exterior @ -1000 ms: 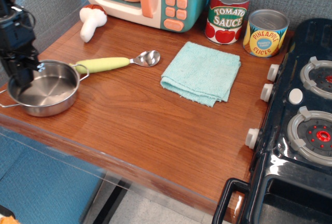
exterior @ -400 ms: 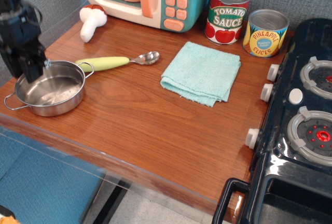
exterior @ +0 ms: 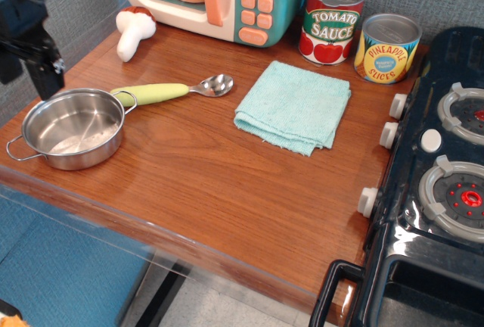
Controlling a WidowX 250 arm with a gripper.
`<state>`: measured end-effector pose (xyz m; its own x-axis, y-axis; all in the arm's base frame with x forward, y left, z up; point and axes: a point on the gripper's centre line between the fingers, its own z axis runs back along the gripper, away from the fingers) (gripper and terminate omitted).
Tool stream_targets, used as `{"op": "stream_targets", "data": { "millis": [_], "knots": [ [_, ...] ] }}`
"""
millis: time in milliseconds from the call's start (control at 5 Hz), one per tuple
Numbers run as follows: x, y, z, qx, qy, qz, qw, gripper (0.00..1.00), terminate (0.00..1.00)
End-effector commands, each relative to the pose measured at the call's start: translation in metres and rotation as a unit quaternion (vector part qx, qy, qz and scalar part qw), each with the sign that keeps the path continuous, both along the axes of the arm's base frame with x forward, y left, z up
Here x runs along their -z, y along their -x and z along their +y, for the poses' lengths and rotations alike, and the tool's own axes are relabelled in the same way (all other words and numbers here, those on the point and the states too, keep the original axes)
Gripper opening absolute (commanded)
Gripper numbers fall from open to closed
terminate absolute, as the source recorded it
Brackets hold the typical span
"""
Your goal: Move the steel pot from above the blue cloth and place it in far left edge of the table.
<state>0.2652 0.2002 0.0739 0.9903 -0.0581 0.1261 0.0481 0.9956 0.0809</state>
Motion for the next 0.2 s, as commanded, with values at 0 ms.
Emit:
{"op": "stream_targets", "data": {
  "millis": [0],
  "knots": [
    [-0.0231, 0.005, 0.0029, -0.002, -0.016, -0.022, 0.9996, 1.0, 1.0]
  ]
}}
